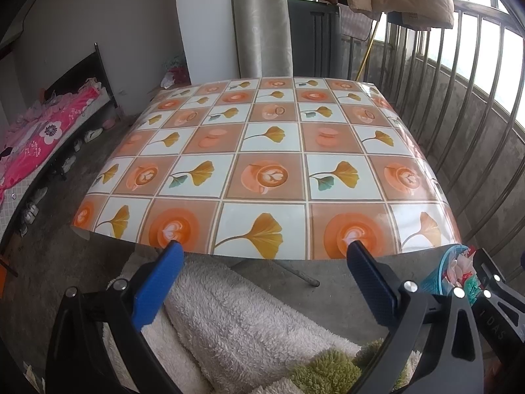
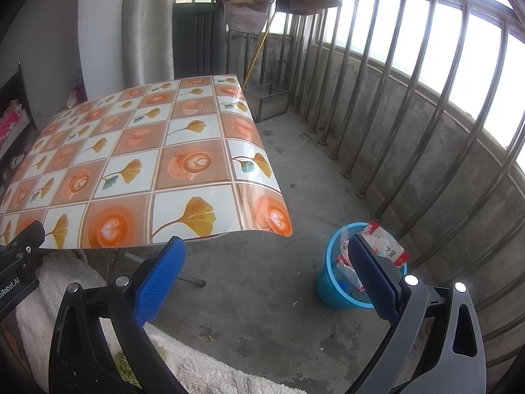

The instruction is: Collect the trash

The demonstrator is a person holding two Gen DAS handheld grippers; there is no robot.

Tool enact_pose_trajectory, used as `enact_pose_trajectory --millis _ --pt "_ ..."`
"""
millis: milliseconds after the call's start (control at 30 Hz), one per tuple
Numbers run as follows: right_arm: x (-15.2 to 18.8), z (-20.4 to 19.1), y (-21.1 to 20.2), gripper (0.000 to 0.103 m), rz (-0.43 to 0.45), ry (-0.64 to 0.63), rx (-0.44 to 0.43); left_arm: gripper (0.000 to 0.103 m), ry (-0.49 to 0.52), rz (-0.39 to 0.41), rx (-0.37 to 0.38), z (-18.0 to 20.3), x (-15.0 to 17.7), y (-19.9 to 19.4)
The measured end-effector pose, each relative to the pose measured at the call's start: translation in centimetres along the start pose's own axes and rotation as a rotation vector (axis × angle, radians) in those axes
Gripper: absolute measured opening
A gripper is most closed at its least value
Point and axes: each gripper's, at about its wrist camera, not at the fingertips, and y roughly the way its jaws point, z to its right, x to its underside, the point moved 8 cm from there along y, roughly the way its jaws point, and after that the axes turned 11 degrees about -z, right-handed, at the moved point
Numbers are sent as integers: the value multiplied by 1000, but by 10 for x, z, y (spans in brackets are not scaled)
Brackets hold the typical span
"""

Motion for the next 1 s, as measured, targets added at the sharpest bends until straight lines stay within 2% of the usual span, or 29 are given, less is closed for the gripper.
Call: enact_pose_trajectory --millis 1000 --pt "1 -1 -1 95 -2 0 -1 98 3 -7 1 1 3 2"
